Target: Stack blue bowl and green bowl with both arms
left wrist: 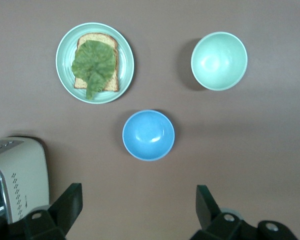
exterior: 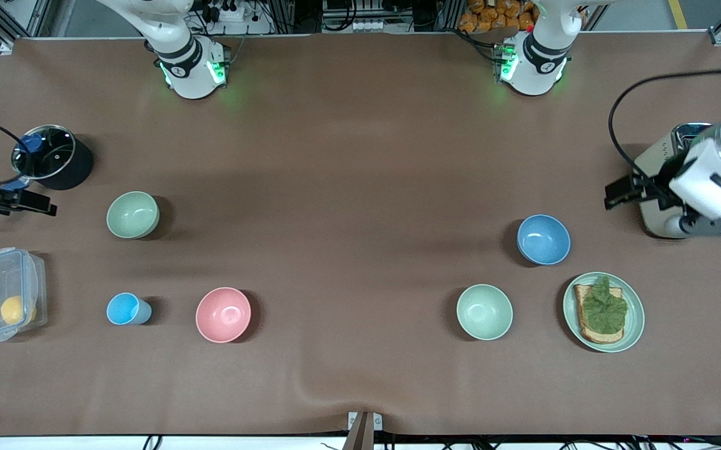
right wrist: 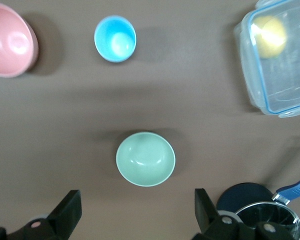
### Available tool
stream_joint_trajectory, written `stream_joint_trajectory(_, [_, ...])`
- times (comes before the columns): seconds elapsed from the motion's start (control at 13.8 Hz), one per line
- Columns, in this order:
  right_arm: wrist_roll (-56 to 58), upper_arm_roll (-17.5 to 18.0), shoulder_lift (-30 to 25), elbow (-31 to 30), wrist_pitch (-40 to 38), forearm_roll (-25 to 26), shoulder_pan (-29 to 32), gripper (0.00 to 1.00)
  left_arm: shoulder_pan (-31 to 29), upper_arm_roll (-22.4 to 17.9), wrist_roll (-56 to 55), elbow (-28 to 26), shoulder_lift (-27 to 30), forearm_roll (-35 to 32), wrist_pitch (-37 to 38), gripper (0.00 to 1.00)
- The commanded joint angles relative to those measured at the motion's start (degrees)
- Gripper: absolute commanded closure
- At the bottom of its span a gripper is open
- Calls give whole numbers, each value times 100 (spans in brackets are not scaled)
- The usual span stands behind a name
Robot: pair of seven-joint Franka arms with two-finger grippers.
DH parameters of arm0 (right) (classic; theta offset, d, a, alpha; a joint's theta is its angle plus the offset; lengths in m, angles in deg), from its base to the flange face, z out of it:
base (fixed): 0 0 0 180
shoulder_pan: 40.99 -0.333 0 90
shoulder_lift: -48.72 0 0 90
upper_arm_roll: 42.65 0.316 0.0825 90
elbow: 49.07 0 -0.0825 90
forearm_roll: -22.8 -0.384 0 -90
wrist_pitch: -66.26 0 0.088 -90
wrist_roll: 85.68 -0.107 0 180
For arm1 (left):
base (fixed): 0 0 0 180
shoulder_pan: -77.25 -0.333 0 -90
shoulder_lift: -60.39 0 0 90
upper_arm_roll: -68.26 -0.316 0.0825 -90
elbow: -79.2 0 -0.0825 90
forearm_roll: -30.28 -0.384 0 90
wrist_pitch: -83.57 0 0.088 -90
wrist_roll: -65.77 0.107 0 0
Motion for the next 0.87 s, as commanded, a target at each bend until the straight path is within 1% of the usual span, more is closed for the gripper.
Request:
stream_joint_trajectory(0.0, [232,81,146,-249,-7,83,153,0,-57,23,-163,64,-486,-318,-333,0])
stream_joint_trajectory(0.14, [319,98,226,-460,150,-13,380,0,-127,6,-155,64,-1031,-329,-368,0])
stream_joint_trajectory(0.29, [452,99,209,-951,685,-75,452,0,-259,5,-155,64,-1593,-329,-569,0])
stream_joint_trajectory(0.36, [452,98,208,-1162,905,-84,504,0,-286,5,-146,-23,-1814,-338,-744,0])
stream_joint_trajectory(0.51, [504,99,217,-1628,1528,-180,610,0,-277,5,-146,-242,-2008,-347,-991,0])
stream_joint_trajectory(0.65, [951,98,226,-2199,2310,-381,776,0,-268,-3,-137,-707,-2018,-373,-1263,0])
stream_joint_trajectory(0.72, [1049,98,243,-2376,2566,-426,786,0,-286,-3,-137,-883,-2018,-373,-1369,0])
stream_joint_trajectory(0.8, [1050,98,243,-2534,2751,-426,777,4,-303,-3,-146,-998,-2044,-373,-1466,0])
